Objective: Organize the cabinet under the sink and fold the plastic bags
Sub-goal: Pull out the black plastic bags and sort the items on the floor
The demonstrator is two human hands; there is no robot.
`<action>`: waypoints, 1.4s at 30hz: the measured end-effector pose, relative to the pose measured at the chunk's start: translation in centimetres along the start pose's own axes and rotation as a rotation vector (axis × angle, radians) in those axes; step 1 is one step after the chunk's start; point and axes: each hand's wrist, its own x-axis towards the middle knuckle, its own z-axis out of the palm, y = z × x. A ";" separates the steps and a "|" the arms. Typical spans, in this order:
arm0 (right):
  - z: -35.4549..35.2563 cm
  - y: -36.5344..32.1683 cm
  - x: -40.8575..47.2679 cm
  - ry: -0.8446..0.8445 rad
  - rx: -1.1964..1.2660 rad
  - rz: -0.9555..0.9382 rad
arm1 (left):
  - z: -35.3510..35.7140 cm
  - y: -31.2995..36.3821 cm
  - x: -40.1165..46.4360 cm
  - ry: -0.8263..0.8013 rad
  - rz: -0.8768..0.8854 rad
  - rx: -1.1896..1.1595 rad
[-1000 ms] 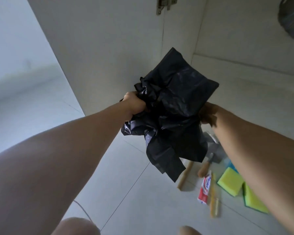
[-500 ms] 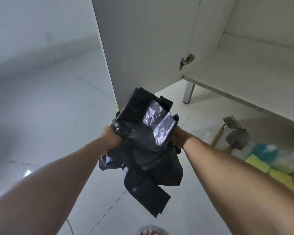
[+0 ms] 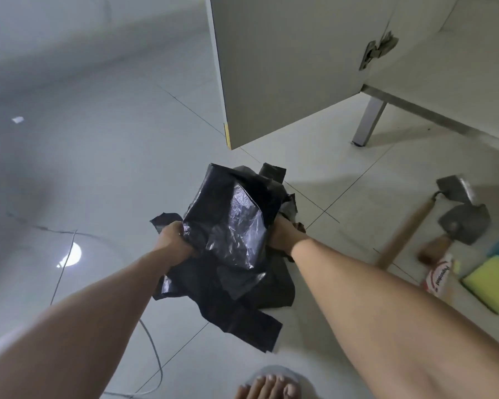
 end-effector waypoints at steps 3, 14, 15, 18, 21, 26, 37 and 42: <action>-0.5 0.3 -0.3 0.100 -0.511 -0.185 | -0.6 -1.7 0.6 -0.100 -0.052 -0.027; -4.6 0.5 -0.8 0.678 0.287 -0.290 | 0.8 -2.6 0.0 -0.099 -0.109 -0.190; -4.2 0.2 -0.5 0.557 0.261 -0.354 | 1.3 -2.6 0.0 -0.049 -0.158 -0.143; -2.0 0.3 1.5 0.304 -0.038 -0.297 | 2.5 -2.3 -0.4 0.056 -0.291 0.062; -0.8 1.0 3.3 0.236 -0.104 -0.200 | 3.2 -2.9 0.2 0.107 -0.478 0.033; 0.3 1.3 5.1 0.150 0.032 -0.156 | 4.1 -3.9 0.6 -0.125 -0.510 -0.501; 0.8 0.6 4.0 0.246 0.088 -0.321 | 4.9 -1.6 2.1 -0.061 -0.349 -0.870; 0.1 0.1 3.6 0.358 0.097 -0.305 | 4.0 -0.7 3.0 -0.072 -0.264 -0.848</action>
